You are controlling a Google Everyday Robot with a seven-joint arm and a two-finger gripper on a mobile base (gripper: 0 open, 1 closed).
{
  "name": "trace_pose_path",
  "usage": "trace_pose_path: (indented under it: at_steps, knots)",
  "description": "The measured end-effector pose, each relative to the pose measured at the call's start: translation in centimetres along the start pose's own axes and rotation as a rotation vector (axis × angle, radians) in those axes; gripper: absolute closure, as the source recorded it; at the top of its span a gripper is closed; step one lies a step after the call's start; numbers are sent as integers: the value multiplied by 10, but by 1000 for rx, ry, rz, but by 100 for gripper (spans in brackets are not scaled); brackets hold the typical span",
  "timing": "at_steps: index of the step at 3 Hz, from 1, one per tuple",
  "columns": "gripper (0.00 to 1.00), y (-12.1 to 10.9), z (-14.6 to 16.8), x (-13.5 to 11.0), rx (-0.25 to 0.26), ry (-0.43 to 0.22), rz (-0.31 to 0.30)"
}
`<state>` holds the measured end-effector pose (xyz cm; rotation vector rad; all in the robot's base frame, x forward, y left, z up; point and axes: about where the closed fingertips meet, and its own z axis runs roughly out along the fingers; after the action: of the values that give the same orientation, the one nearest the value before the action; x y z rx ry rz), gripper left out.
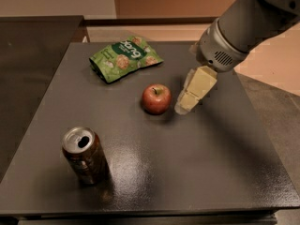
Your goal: Pick apple
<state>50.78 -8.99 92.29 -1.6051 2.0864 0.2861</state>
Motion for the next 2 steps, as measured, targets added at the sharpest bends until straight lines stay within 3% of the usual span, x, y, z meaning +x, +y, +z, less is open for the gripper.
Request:
trace_pose_path:
  at_steps: [2]
  knots:
    - [0, 9, 45, -27, -50, -39, 2]
